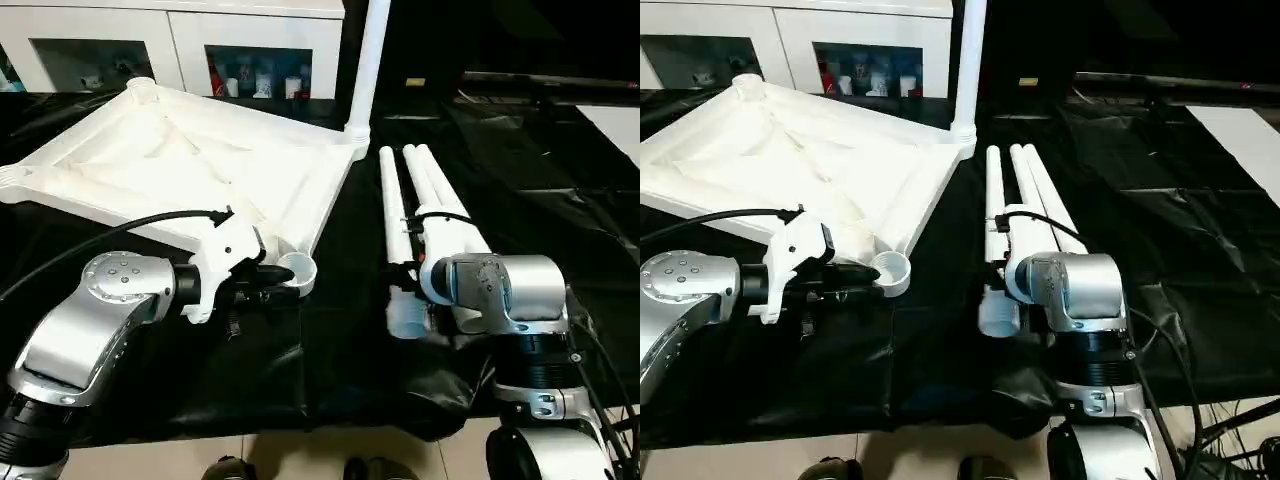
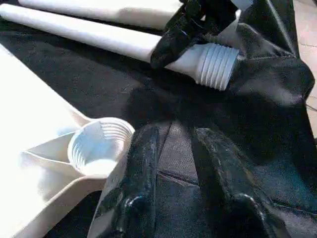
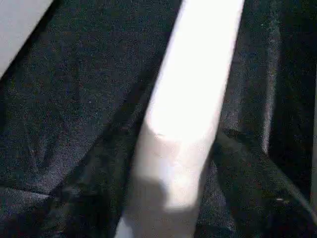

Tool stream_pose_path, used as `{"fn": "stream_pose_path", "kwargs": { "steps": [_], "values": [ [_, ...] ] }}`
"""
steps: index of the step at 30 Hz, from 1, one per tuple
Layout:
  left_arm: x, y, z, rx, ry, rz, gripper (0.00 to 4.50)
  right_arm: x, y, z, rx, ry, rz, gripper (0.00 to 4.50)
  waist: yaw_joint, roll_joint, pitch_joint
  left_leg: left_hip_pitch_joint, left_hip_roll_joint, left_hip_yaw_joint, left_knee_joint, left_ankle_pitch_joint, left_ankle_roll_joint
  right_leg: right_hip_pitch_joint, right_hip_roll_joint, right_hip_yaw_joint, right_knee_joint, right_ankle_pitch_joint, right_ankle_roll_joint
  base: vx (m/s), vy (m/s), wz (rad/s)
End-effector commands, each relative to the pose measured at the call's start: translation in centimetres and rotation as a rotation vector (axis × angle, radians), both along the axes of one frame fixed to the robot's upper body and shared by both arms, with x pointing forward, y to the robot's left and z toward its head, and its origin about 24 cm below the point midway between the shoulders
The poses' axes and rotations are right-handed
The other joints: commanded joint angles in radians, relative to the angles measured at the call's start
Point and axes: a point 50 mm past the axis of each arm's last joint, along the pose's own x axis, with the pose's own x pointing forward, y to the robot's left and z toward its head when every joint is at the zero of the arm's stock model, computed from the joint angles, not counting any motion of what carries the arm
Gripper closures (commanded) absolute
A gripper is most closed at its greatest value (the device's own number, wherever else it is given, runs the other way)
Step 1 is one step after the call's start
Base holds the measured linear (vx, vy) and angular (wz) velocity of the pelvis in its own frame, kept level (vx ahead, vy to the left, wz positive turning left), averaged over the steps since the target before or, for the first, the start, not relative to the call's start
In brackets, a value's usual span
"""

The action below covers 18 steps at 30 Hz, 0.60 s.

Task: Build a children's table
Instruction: Pick table leg

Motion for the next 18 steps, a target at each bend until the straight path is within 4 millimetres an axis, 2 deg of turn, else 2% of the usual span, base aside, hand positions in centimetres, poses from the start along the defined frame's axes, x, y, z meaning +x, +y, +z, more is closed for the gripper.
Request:
{"fn": "stream_pose_path", "kwargs": {
  "steps": [1, 4, 6, 7, 8, 9, 10, 14, 15, 17, 18],
  "values": [
    [-0.2, -0.4, 0.2, 0.001, -0.004, -0.020, 3.12, -0.1, -0.4, -0.6, 0.005, 0.018, -0.024, 2.03, 0.004, 0.015, -0.084, 0.027, 0.020, -0.013, -0.066, -0.196, -0.068, 0.051, -0.048, 0.041, -0.067, -0.273, -0.113, 0.000, 0.000, 0.00],
    [-0.1, -0.6, 0.3, -0.045, 0.003, -0.026, 3.12, -0.1, -0.7, -0.8, 0.004, 0.016, -0.049, 2.28, 0.004, 0.019, -0.084, 0.028, 0.019, -0.013, -0.065, -0.201, -0.072, 0.051, -0.048, 0.041, -0.066, -0.263, -0.118, 0.000, 0.000, 0.00],
    [0.0, -0.8, 0.5, -0.077, 0.015, -0.027, 3.12, -0.2, -0.9, -0.9, 0.005, 0.008, -0.072, 2.44, 0.005, 0.017, -0.084, 0.029, 0.019, -0.012, -0.065, -0.206, -0.073, 0.051, -0.047, 0.041, -0.067, -0.263, -0.122, 0.000, 0.000, 0.00],
    [0.3, -1.0, 0.6, -0.091, -0.014, -0.006, 3.12, -0.2, -1.1, -0.9, 0.008, 0.008, -0.082, 2.50, 0.004, 0.018, -0.084, 0.027, 0.018, -0.013, -0.065, -0.209, -0.072, 0.052, -0.046, 0.041, -0.067, -0.263, -0.122, 0.000, 0.000, 0.00],
    [0.6, -1.1, 0.8, -0.098, -0.038, 0.009, 2.86, -0.3, -1.1, -1.0, 0.010, 0.008, -0.087, 2.54, 0.005, 0.017, -0.083, 0.031, 0.019, -0.013, -0.065, -0.226, -0.073, 0.050, -0.046, 0.041, -0.072, -0.277, -0.117, 0.000, 0.000, 0.00],
    [1.0, -1.2, 0.9, -0.114, -0.067, 0.044, 2.80, -0.3, -1.2, -1.0, 0.012, 0.002, -0.099, 2.56, 0.005, 0.018, -0.084, 0.030, 0.019, -0.014, -0.065, -0.227, -0.074, 0.052, -0.046, 0.041, -0.071, -0.279, -0.115, 0.000, 0.000, 0.00],
    [2.0, -1.4, 1.3, -0.161, -0.134, 0.123, 2.80, -0.4, -1.3, -1.0, 0.014, -0.009, -0.112, 2.56, 0.004, 0.019, -0.082, 0.028, 0.019, -0.014, -0.067, -0.240, -0.075, 0.052, -0.045, 0.041, -0.075, -0.292, -0.110, 0.000, 0.000, 0.00],
    [2.7, -1.6, 1.6, -0.189, -0.180, 0.178, 2.61, -0.4, -1.4, -0.9, 0.017, -0.029, -0.132, 2.64, 0.005, 0.017, -0.084, 0.027, 0.017, -0.018, -0.066, -0.256, -0.074, 0.054, -0.047, 0.038, -0.081, -0.339, -0.086, 0.000, 0.000, 0.00],
    [3.2, -1.9, 1.9, -0.251, -0.222, 0.240, 2.41, -0.3, -1.6, -0.5, 0.008, -0.062, -0.165, 2.65, 0.002, 0.018, -0.085, 0.026, 0.017, -0.019, -0.065, -0.254, -0.074, 0.053, -0.047, 0.038, -0.081, -0.340, -0.082, 0.000, 0.000, 0.00],
    [3.5, -1.9, 2.2, -0.275, -0.269, 0.279, 2.39, -0.3, -1.7, -0.3, 0.003, -0.081, -0.184, 2.66, 0.004, 0.017, -0.087, 0.026, 0.017, -0.019, -0.063, -0.244, -0.070, 0.053, -0.046, 0.038, -0.083, -0.327, -0.083, 0.000, 0.000, 0.00],
    [4.0, -2.0, 2.6, -0.312, -0.319, 0.324, 2.37, 0.0, -1.8, 0.6, -0.005, -0.157, -0.230, 2.66, 0.005, 0.018, -0.087, 0.025, 0.017, -0.019, -0.064, -0.244, -0.068, 0.052, -0.046, 0.038, -0.085, -0.335, -0.078, 0.000, 0.000, 0.00]
  ]
}}
